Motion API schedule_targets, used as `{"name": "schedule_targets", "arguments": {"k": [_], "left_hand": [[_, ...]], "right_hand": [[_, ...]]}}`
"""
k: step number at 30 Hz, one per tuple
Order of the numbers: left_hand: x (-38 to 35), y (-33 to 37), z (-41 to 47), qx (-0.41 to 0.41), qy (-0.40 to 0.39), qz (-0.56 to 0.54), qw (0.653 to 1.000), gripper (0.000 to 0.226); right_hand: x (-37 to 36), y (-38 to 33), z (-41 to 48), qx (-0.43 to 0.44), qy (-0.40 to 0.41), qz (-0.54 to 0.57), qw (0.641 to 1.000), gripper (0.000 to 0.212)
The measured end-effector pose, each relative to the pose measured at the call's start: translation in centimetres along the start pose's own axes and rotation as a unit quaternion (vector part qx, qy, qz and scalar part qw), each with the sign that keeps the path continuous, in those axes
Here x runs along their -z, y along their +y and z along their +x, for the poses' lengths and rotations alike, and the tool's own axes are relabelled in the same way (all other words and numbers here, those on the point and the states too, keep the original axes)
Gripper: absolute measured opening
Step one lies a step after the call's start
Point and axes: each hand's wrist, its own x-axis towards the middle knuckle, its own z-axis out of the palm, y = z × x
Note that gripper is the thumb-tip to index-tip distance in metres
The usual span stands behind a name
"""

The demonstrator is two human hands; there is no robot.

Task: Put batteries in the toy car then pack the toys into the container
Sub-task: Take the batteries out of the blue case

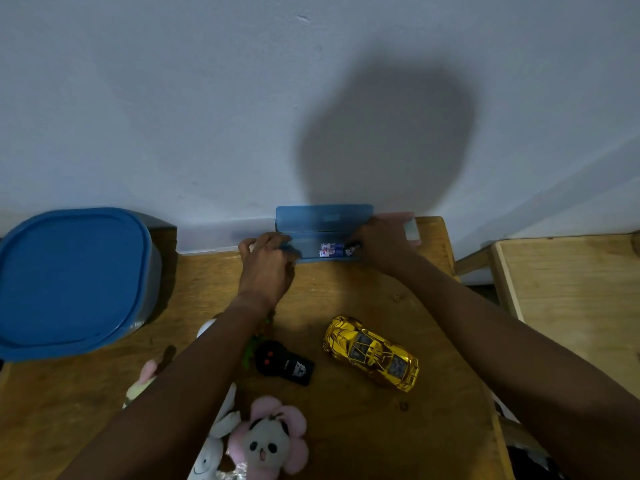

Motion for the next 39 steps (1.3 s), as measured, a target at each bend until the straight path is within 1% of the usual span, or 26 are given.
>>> {"name": "schedule_targets", "arguments": {"k": [3, 5, 6, 7, 9, 10, 12, 14, 17, 20, 25, 28, 32, 39], "left_hand": [[0.2, 0.1, 0.2, -0.003, -0.003, 0.004, 1.0, 0.022], [0.2, 0.1, 0.3, 0.0, -0.006, 0.01, 1.0, 0.022], [0.2, 0.1, 0.3, 0.003, -0.008, 0.014, 1.0, 0.022], [0.1, 0.1, 0.3, 0.005, -0.01, 0.018, 1.0, 0.022], [0.1, 0.1, 0.3, 0.008, -0.012, 0.024, 1.0, 0.022], [0.0, 0.1, 0.3, 0.009, -0.013, 0.025, 1.0, 0.021], [0.0, 0.1, 0.3, 0.008, -0.014, 0.022, 1.0, 0.02], [0.1, 0.1, 0.3, 0.007, -0.017, 0.018, 1.0, 0.021], [0.3, 0.2, 0.3, 0.008, -0.018, 0.016, 1.0, 0.023], [0.2, 0.1, 0.3, 0.007, -0.017, 0.013, 1.0, 0.023], [0.1, 0.1, 0.1, 0.007, 0.0, 0.0, 1.0, 0.021], [0.2, 0.1, 0.1, 0.005, 0.011, -0.008, 1.0, 0.019], [0.2, 0.2, 0.1, 0.007, 0.016, -0.014, 1.0, 0.019], [0.0, 0.1, 0.1, 0.011, 0.014, -0.016, 1.0, 0.018]], "right_hand": [[0.5, -0.7, 1.1, -0.015, -0.047, -0.048, 0.998, 0.028], [0.8, -1.0, 1.1, -0.025, -0.041, -0.052, 0.997, 0.026], [0.7, -0.8, 1.0, -0.023, -0.027, -0.037, 0.999, 0.024], [0.8, -0.6, 0.7, -0.017, -0.008, 0.001, 1.0, 0.022], [1.2, -0.6, 0.4, 0.007, 0.033, 0.105, 0.994, 0.019], [1.3, -0.7, 0.3, 0.024, 0.05, 0.138, 0.989, 0.018], [1.5, -1.3, 0.3, 0.055, 0.065, 0.174, 0.981, 0.017], [1.1, -1.9, 0.7, 0.069, 0.053, 0.166, 0.982, 0.021], [0.5, -3.2, 1.4, 0.072, 0.029, 0.103, 0.992, 0.025], [0.0, -3.8, 1.6, 0.071, 0.031, 0.034, 0.996, 0.02], [0.5, -3.9, 1.7, 0.088, 0.008, 0.009, 0.996, 0.017], [0.6, -4.1, 2.4, 0.104, -0.004, 0.011, 0.994, 0.018], [0.4, -4.0, 2.2, 0.092, -0.005, 0.037, 0.995, 0.028], [0.7, -3.8, 2.3, 0.064, -0.003, 0.081, 0.995, 0.024]]}}
